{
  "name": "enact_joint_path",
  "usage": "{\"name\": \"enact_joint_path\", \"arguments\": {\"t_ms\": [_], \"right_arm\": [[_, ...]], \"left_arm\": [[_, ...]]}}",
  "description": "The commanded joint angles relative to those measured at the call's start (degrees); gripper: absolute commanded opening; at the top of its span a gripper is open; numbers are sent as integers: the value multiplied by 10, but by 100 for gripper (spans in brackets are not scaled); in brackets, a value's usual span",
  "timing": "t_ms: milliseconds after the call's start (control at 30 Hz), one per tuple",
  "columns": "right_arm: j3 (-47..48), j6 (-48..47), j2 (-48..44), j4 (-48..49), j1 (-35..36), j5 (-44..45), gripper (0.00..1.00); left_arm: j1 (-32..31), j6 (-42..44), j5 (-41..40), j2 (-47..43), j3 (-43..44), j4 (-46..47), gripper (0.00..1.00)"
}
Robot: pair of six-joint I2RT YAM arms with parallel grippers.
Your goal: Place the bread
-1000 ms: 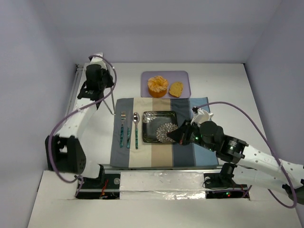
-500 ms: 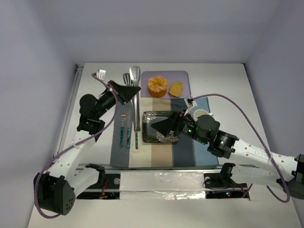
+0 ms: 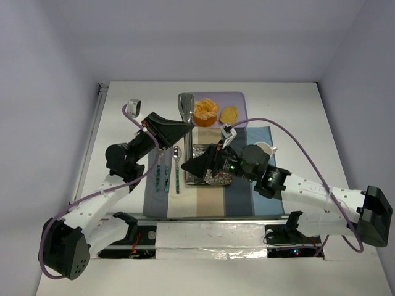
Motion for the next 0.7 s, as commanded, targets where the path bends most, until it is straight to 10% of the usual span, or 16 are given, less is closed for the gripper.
{"name": "enact_joint_path", "arguments": {"t_ms": [0, 667], "right_arm": [[21, -14, 9, 72, 0, -42, 98], [-28, 29, 10, 142, 0, -22, 59]], "left_arm": [[-16, -39, 0, 0, -8, 121, 0], [-42, -58, -3, 20, -20, 169, 7]]}}
